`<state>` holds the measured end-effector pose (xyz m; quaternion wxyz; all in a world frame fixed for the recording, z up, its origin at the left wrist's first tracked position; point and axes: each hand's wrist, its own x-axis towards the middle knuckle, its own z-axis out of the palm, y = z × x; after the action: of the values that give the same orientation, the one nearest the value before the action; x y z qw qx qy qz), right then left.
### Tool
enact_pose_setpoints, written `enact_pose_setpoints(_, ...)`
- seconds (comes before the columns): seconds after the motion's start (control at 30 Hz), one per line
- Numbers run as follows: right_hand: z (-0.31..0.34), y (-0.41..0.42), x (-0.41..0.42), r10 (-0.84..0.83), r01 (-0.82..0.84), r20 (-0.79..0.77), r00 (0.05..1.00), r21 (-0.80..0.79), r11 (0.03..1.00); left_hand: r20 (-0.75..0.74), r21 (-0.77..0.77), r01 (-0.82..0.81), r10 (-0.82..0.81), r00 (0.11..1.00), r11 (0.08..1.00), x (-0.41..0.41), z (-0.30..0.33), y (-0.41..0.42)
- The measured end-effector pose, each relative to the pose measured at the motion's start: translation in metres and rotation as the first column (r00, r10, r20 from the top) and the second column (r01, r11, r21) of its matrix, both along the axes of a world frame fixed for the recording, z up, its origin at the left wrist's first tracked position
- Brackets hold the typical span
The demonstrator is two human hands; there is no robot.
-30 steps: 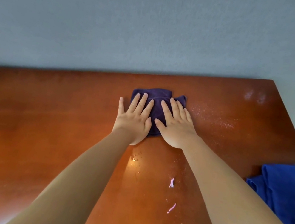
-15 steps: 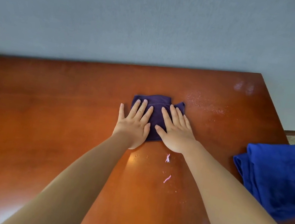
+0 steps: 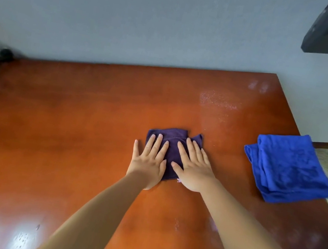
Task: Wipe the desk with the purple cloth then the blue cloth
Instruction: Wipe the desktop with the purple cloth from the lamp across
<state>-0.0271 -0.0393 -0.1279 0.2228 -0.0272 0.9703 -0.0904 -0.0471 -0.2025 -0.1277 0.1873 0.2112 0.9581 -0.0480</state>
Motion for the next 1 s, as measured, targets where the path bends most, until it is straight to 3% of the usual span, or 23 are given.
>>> enact_pose_setpoints(0.3, -0.001, -0.005, 0.041, 0.012, -0.012, -0.002, 1.000, 0.008, 1.000, 0.007, -0.003, 0.021, -0.021, 1.000, 1.000, 0.038, 0.001, -0.007)
enact_pose_setpoints(0.43, -0.001, -0.003, 0.024, 0.003, -0.003, 0.000, 1.000, 0.007, 1.000, -0.026, -0.030, 0.085, -0.085, 0.996, 0.996, 0.016, 0.000, -0.005)
enact_pose_setpoints(0.8, 0.000, 0.009, -0.061, -0.043, 0.043, 0.004, 0.999, 0.020, 0.999, -0.040, -0.027, 0.068, -0.069, 0.997, 0.997, -0.069, 0.000, 0.013)
enact_pose_setpoints(1.0, 0.000, 0.006, -0.066, -0.066, 0.065, 0.014, 0.998, 0.029, 0.997, -0.029, -0.022, 0.065, -0.066, 0.997, 0.998, -0.077, 0.000, 0.014)
